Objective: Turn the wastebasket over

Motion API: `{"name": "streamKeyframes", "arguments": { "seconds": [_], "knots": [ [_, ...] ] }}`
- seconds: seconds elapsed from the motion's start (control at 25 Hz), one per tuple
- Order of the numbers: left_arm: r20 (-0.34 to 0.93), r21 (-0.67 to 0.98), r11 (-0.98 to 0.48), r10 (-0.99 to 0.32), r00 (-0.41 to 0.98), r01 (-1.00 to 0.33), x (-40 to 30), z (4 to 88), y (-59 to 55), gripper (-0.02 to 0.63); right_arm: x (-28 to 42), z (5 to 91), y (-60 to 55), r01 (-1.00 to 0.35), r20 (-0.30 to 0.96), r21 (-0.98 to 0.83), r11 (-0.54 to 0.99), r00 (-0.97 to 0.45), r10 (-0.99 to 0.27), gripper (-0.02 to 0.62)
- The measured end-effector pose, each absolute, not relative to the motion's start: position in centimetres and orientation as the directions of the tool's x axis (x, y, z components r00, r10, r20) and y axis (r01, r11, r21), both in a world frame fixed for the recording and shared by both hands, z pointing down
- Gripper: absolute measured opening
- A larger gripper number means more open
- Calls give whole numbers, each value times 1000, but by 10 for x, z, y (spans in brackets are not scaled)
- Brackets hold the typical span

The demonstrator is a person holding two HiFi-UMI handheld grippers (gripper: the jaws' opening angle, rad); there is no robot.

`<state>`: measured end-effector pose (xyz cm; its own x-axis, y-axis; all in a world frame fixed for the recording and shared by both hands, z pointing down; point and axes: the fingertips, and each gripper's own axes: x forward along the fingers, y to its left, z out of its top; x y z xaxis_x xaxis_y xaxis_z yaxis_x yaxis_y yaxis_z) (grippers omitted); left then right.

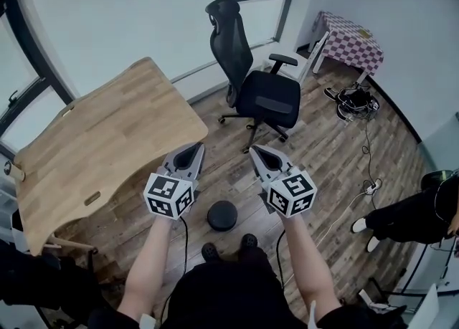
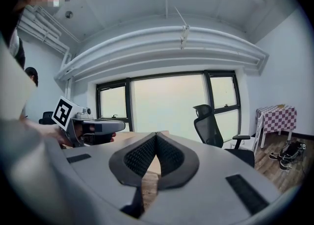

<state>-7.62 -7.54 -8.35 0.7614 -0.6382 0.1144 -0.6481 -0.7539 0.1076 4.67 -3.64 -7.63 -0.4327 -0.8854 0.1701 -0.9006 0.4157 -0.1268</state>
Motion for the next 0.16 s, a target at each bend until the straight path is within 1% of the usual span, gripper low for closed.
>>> {"name": "streamKeyframes", "arguments": {
  "seconds": [0.16],
  "knots": [
    [122, 110, -756, -634, 763, -646, -79, -80, -76, 17, 44, -76, -37, -902, 175, -116, 416, -431, -885, 31]
  ]
}}
